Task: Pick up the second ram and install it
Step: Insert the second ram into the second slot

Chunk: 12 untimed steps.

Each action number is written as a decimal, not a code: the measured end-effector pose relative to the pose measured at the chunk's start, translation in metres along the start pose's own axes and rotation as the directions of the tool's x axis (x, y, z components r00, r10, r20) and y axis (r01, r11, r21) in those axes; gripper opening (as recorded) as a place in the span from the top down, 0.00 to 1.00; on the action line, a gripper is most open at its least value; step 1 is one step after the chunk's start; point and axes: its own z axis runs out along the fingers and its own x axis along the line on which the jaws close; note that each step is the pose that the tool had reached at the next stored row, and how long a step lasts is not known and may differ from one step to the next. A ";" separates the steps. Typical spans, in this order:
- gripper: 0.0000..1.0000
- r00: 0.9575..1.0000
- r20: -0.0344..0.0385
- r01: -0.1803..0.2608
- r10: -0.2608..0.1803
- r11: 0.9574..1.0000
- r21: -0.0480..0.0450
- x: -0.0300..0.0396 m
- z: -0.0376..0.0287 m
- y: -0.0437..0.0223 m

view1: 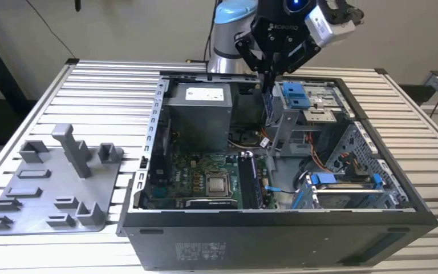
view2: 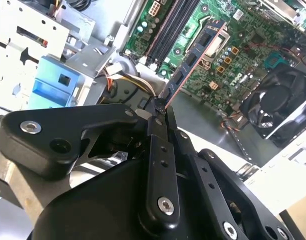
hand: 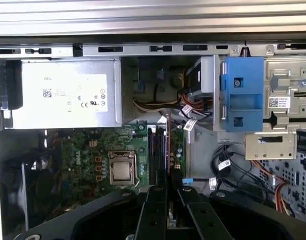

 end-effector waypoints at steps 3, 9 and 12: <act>0.86 1.000 -0.001 -0.002 0.002 1.000 0.000 -0.0019 0.0023 -0.0030; 0.86 1.000 -0.001 -0.013 0.013 1.000 0.000 -0.0043 0.0084 -0.0086; 0.86 1.000 -0.001 -0.027 0.027 1.000 0.000 -0.0046 0.0112 -0.0090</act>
